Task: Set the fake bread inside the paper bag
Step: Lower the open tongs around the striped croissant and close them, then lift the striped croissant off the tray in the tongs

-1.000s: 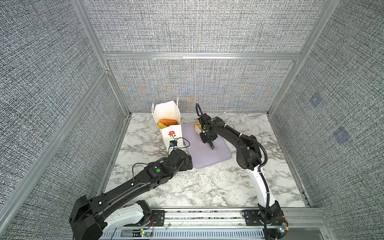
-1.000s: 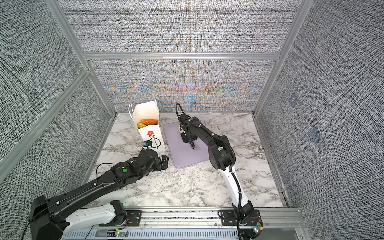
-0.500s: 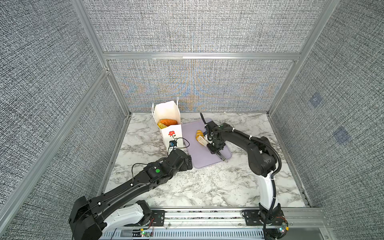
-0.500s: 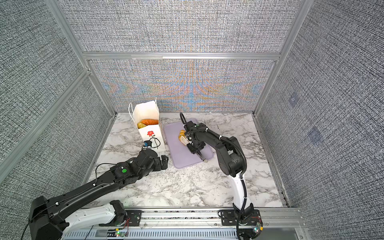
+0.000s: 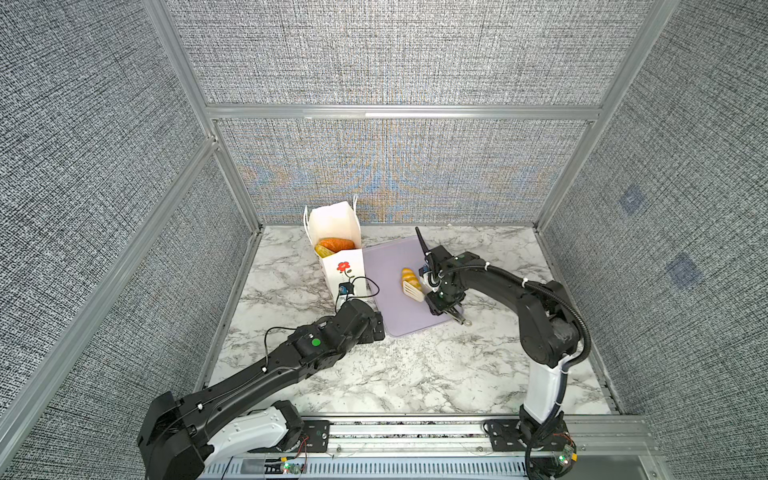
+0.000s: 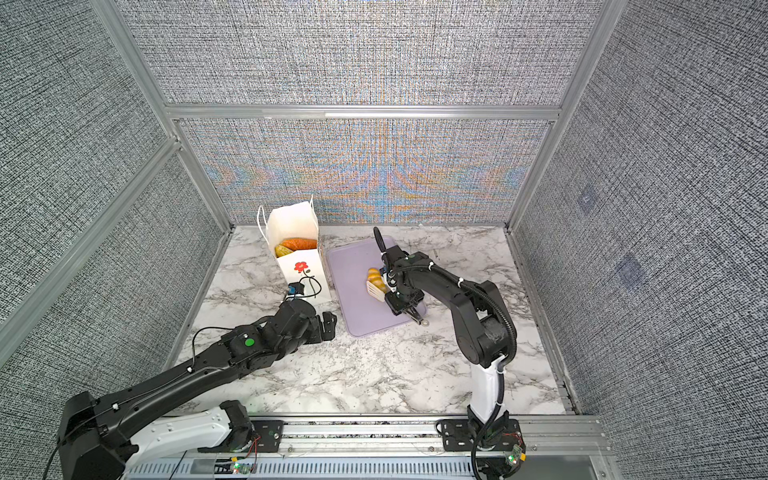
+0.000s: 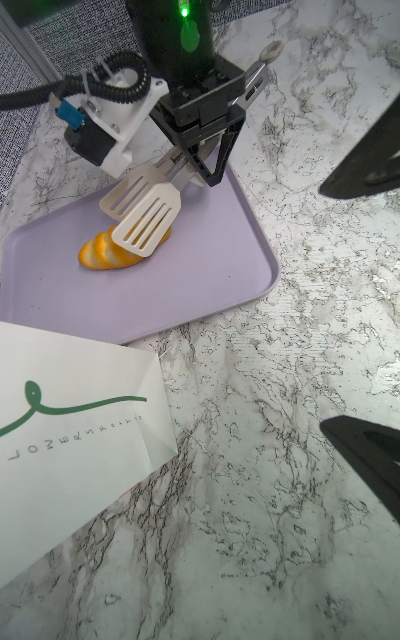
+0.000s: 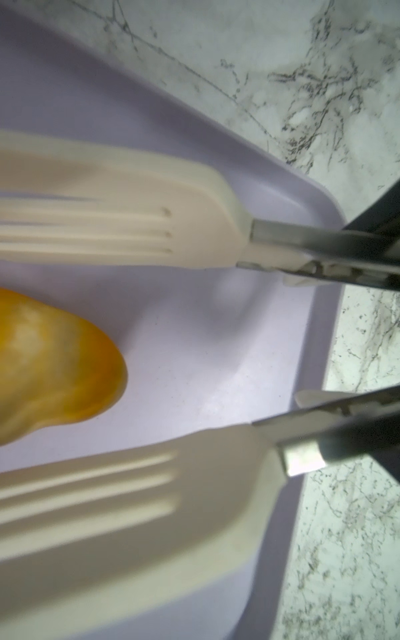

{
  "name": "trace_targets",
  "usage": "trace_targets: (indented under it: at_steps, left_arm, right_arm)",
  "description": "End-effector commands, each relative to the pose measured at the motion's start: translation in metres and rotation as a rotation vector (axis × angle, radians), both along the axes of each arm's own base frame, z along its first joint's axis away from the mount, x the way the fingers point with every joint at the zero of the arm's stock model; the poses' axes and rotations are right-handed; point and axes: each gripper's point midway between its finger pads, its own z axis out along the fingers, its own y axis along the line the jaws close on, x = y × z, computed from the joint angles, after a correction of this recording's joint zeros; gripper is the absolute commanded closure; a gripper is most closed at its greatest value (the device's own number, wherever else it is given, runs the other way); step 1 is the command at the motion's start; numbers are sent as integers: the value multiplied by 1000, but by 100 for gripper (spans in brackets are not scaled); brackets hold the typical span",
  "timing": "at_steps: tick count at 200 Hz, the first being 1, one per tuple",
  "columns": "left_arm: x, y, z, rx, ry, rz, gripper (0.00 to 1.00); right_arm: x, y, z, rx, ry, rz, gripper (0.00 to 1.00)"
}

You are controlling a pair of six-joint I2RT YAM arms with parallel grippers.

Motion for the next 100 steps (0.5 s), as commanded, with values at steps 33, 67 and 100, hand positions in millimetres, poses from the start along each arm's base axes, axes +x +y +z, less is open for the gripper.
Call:
trace_targets:
  at_steps: [33, 67, 100]
  left_arm:
    - [2, -2, 6, -12, -16, 1, 1]
    - [1, 0, 7, -11, -19, 5, 1]
    - [0, 4, 8, -6, -23, 14, 1]
  right_arm:
    - [10, 12, -1, 14, 6, -44, 42]
    - [11, 9, -7, -47, 37, -32, 47]
    - [3, 0, -9, -141, 46, 26, 50]
